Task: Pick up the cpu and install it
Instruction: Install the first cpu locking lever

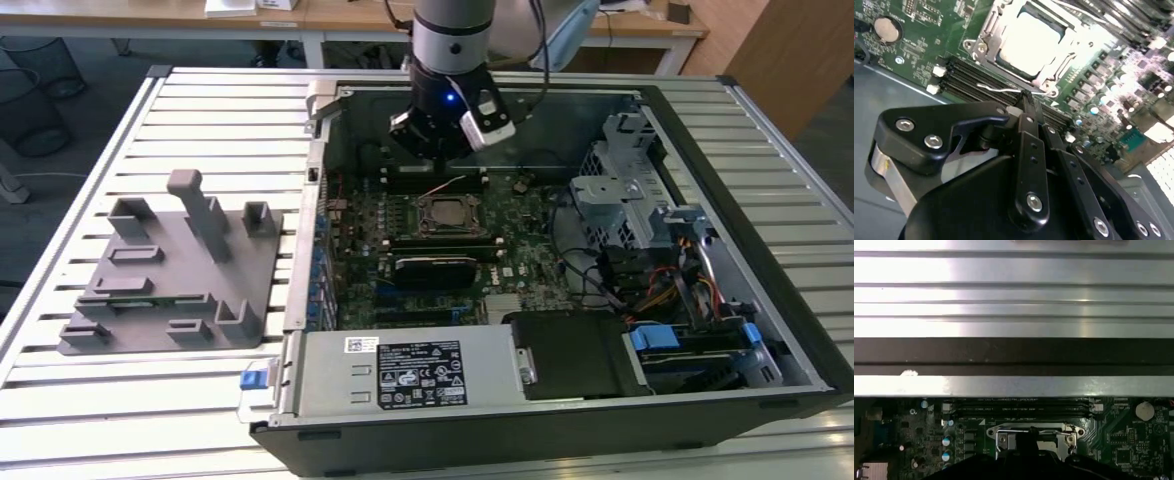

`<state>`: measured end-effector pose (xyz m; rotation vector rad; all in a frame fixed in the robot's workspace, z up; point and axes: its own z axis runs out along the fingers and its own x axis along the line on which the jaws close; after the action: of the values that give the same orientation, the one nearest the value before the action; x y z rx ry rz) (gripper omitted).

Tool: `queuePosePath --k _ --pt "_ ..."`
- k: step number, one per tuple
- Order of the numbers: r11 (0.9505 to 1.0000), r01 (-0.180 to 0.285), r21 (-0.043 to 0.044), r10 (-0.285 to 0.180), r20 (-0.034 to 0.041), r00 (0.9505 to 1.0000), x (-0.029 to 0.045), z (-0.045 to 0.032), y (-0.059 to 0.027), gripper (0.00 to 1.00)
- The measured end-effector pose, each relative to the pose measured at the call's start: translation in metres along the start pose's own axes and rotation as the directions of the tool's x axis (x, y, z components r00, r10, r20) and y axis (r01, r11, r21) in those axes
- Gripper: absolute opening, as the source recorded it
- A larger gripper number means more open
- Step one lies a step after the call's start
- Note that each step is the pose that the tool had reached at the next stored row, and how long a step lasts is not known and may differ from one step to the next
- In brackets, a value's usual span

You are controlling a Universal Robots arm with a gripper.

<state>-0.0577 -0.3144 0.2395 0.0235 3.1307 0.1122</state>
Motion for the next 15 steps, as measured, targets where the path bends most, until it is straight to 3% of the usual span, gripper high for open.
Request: queuePosePath --k 7,15 --pt "1.0 0.0 0.0093 0.0 0.0001 1.0 -0.0031 0.0056 0.0053 0.11" --pt "0.9999 0.009 0.0119 -0.009 -0.0005 1.0 -0.0066 0.0098 0.0063 0.11"
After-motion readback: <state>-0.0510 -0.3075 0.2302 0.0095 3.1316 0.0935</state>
